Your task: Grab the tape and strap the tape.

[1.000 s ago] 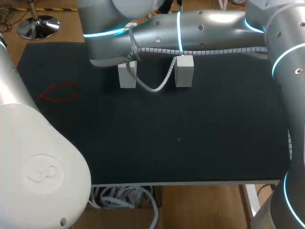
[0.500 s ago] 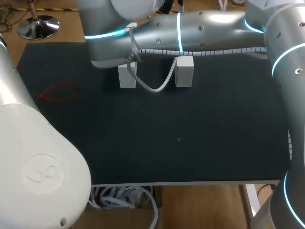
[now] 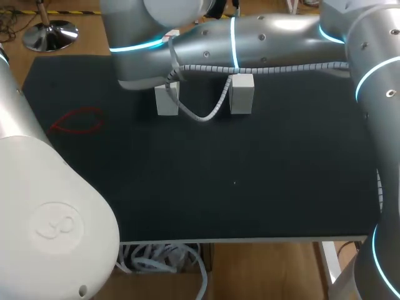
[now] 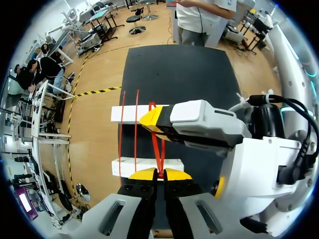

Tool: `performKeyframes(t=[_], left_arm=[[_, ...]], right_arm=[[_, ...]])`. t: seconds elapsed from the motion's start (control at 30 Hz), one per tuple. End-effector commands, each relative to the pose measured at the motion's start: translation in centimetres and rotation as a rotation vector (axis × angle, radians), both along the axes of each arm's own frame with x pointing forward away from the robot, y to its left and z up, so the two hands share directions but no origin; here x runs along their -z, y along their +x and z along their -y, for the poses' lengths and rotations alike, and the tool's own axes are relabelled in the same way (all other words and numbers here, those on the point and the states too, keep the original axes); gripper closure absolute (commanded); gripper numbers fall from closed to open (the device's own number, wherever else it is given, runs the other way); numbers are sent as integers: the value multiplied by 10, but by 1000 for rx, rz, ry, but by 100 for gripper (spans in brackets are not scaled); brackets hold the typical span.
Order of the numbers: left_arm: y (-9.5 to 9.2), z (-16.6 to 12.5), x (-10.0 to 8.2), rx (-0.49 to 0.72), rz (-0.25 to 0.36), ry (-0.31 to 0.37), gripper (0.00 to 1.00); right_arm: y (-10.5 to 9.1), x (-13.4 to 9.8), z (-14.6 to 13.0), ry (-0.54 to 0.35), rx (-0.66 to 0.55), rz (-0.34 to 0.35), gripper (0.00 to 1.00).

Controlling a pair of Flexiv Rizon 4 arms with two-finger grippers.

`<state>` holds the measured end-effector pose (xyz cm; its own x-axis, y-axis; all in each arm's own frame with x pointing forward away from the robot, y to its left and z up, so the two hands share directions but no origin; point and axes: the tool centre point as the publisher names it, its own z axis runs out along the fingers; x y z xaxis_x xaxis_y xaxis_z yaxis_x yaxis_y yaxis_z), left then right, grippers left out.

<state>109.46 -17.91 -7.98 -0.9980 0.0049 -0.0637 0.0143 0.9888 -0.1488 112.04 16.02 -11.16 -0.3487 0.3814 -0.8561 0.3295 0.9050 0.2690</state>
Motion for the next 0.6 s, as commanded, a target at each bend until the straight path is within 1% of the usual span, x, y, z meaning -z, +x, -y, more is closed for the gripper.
performKeyframes(t=[0.03,0.6], left_arm=[[0,0,-1,-2,-1,3,100],[0,0,-1,-2,-1,3,100]], right_arm=[[2,-2,-2,-4,6,-8,100],[3,-2,-6,-7,10,-3,100]])
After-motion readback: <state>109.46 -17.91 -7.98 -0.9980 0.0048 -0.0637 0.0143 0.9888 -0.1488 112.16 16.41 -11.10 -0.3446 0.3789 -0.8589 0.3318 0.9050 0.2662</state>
